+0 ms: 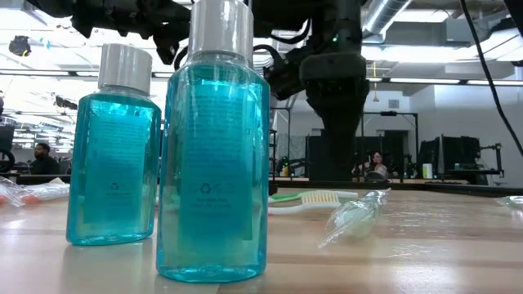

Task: Pick & Place toothbrushing station
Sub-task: Put the left green toothbrush into the wire organizer

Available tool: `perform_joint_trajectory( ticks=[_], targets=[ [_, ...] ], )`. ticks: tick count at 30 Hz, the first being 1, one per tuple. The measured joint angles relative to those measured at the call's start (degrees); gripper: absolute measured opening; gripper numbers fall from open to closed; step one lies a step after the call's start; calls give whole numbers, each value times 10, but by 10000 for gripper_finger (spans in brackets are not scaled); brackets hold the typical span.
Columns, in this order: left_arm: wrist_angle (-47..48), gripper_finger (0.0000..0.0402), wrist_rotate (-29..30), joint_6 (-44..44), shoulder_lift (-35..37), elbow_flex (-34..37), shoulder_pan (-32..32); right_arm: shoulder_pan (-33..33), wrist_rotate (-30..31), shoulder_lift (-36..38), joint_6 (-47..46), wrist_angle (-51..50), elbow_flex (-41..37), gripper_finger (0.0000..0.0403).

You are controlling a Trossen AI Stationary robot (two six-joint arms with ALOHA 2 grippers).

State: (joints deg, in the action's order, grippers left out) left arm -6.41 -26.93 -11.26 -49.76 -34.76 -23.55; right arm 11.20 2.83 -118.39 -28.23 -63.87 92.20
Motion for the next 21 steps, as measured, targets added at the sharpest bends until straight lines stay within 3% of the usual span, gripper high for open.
perform_joint_trajectory(
  ticks=[8,21],
  targets=[
    [0,112,31,-7,0,0,0,-42,-16,0,140,0,0,119],
    [0,112,31,-6,0,0,0,-32,-137,0,174,53,-10,119]
  ],
)
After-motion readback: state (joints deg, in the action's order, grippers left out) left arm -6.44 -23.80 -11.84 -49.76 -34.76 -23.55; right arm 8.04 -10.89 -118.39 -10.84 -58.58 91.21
